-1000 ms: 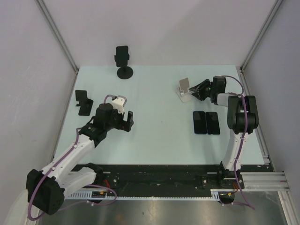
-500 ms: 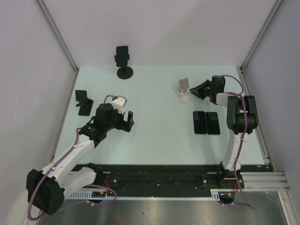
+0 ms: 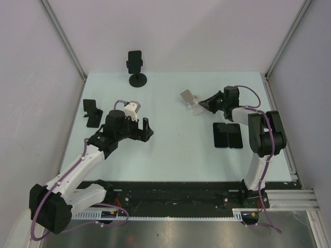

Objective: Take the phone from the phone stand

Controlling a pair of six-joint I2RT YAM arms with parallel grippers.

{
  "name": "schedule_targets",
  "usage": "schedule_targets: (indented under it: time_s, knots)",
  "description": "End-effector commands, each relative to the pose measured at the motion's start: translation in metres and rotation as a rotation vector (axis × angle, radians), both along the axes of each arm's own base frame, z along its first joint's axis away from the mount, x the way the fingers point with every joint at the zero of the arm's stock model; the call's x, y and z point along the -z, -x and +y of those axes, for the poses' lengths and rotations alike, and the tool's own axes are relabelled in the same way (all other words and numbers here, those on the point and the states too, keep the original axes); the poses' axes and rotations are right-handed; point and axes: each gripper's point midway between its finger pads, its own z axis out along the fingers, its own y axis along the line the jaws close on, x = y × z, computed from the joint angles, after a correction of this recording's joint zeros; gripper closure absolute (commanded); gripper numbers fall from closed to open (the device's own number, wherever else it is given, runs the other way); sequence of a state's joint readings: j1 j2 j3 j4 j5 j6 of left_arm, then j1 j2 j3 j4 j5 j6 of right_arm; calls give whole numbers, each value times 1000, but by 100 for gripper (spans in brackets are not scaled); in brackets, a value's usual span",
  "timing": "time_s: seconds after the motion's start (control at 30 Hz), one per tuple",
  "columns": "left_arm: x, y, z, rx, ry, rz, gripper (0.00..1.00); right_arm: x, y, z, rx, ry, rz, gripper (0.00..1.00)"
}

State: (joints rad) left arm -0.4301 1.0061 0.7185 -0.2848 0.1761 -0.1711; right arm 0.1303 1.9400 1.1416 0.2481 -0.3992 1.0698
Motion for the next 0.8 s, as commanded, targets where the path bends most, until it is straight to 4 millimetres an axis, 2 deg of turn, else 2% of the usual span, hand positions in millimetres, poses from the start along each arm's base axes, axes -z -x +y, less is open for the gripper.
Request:
schedule_targets:
  time_s: [0.0,0.07,0.1,0.13,0.17,0.23,0.27,0.4,0.43,0.47,0.5,0.53,0.57,0.6,0.63,0.67,0.7,0.73,0.77]
  knots:
    - [-39,-11,-24,0,160,-23,0,-38,23,33,3,-122,-68,100]
    - [-44,-15,-32,1,208,-20,0,-27,48,55,-20,-156,-31,100]
    - [-46,-16,-36,-13,245,-5,0,-29,53,62,-13,-184,-32,100]
    - [-47,-18,-38,-17,264,-1,0,-31,65,77,-34,-198,-26,100]
    - [-51,-21,-43,-17,286,-14,0,-21,75,79,-30,-200,-2,100]
    - [-53,-24,-51,-17,311,3,0,-25,83,88,-24,-226,-11,100]
    - [-54,-27,-53,-16,316,2,0,-20,88,88,-24,-229,-8,100]
    - [-49,-30,-64,0,309,24,0,-27,89,86,-53,-197,-61,100]
    - [-50,-30,-64,3,312,23,0,-31,89,86,-91,-152,-121,96]
    - [-50,-31,-63,-5,306,17,0,-38,87,84,-116,-126,-160,85]
    - [-49,-31,-61,-12,299,11,0,-54,82,89,-166,-105,-203,79]
    - [-50,-29,-58,-18,295,2,0,-56,80,91,-206,-46,-221,74]
    - [-50,-29,-56,-20,286,-12,0,-44,84,88,-264,75,-208,65]
    - [-50,-30,-51,-35,275,-25,0,-45,82,87,-287,140,-220,62]
    - [-49,-28,-49,-37,272,-32,0,-64,70,88,-289,187,-262,60]
    - [-49,-26,-48,-36,267,-40,0,-52,75,80,-316,282,-225,56]
    - [-48,-26,-45,-45,262,-44,0,-50,67,71,-278,349,-214,53]
    - [-46,-24,-44,-46,261,-45,0,-62,58,68,-260,387,-225,51]
    - [-46,-22,-42,-45,261,-49,0,-52,57,55,-243,474,-182,47]
